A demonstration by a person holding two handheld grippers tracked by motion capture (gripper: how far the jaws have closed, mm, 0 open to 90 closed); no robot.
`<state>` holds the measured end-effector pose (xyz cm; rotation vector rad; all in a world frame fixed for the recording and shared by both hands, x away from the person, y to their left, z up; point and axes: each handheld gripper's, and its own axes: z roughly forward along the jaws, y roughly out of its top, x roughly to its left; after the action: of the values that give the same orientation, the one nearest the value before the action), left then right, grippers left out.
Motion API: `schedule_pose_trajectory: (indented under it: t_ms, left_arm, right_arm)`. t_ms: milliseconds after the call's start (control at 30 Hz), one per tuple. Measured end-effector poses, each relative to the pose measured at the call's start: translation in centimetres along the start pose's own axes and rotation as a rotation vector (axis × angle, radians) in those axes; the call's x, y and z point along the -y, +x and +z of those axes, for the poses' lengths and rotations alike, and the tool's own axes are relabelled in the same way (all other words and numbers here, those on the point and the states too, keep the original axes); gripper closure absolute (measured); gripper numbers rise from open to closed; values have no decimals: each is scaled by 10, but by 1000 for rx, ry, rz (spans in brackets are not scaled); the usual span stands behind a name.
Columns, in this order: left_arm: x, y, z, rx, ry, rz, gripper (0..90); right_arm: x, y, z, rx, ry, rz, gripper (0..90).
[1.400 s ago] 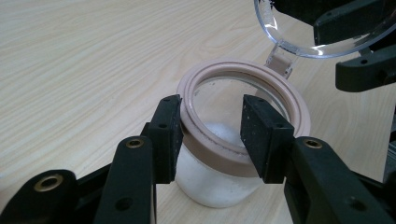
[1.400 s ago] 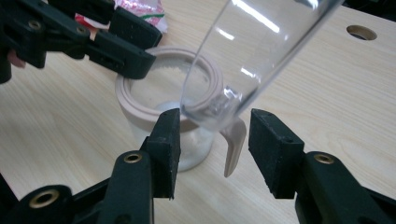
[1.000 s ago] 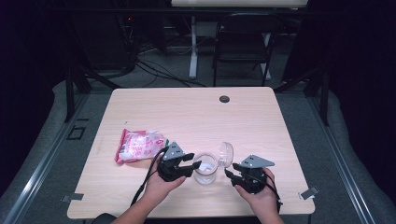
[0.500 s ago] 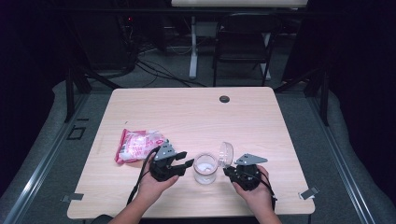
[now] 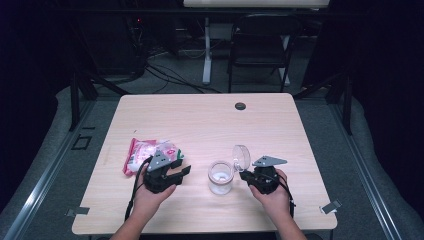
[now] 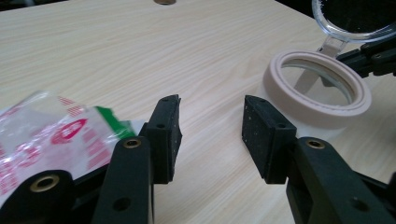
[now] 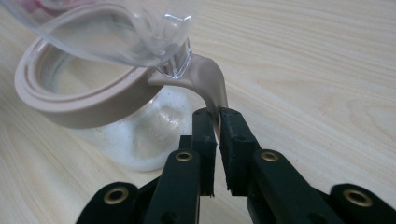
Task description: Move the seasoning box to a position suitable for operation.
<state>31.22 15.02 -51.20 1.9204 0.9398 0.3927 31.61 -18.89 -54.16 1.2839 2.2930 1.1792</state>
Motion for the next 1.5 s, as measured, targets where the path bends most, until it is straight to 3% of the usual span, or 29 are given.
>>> schedule_pose_trajectory:
  t_ms: [400,600,700,1067,1233,1300,1500]
  left_arm:
    - [16,28,-26,-111,-2,-51,577]
    - [27,42,-33,-133,26,-96,581]
    - [31,47,-36,-134,31,-111,580]
    - [37,51,-39,-197,8,-56,494]
    - [36,54,-37,-163,-21,-48,469]
    - [35,54,-35,-131,-21,-65,474]
    - [27,53,-27,-105,0,-67,471]
  right_arm:
    - [-14,-15,13,-18,-9,41,859]
    - [-18,-21,19,-31,-17,75,854]
    - [-21,-22,22,-21,-19,69,853]
    - [-25,-24,31,-10,-5,61,818]
    - [-23,-24,25,1,-12,66,773]
    - [-21,-25,22,15,-6,62,754]
    - [-15,-24,11,47,-11,43,692]
